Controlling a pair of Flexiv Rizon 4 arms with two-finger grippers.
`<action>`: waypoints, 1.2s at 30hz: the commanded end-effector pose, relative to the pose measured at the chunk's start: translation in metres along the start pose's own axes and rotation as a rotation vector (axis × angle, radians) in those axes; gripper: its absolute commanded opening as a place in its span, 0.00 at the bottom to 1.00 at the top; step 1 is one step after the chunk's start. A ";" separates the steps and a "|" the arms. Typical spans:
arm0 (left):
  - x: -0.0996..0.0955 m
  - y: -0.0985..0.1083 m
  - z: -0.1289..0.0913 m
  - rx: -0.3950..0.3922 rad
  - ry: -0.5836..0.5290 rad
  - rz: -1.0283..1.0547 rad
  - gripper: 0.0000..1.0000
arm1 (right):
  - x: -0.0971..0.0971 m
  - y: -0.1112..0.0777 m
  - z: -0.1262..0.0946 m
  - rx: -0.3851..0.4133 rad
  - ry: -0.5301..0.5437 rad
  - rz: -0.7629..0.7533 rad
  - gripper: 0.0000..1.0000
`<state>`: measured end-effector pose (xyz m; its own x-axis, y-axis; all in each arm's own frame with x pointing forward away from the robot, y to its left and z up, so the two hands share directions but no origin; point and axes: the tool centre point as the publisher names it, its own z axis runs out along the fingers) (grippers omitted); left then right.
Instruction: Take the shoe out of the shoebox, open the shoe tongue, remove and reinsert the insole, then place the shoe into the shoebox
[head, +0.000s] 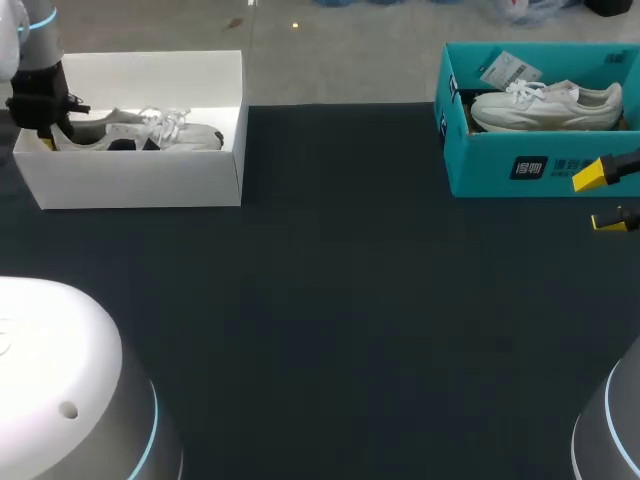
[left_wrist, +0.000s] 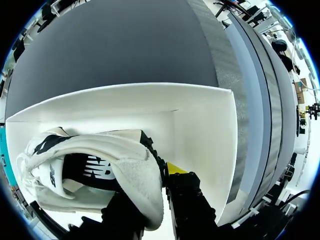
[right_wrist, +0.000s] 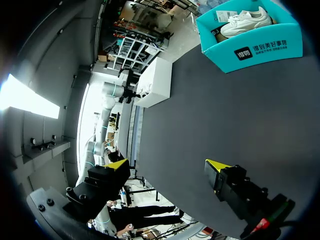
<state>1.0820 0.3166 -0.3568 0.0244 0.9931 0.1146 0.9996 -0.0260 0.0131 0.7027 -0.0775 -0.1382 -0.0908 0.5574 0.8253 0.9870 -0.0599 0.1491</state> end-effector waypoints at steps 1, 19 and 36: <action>-0.002 0.006 0.014 0.012 0.004 0.003 0.00 | 0.000 0.000 0.000 0.000 -0.002 0.000 1.00; 0.002 0.004 0.003 0.021 0.023 0.016 0.90 | 0.000 0.000 0.000 0.000 -0.002 0.000 1.00; -0.010 -0.010 -0.090 -0.026 -0.032 -0.126 1.00 | 0.000 0.000 0.000 0.000 -0.002 0.000 1.00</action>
<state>1.0825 0.2998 -0.2913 -0.0838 0.9934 0.0788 0.9960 0.0809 0.0387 0.7027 -0.0775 -0.1382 -0.0908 0.5574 0.8253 0.9870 -0.0599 0.1491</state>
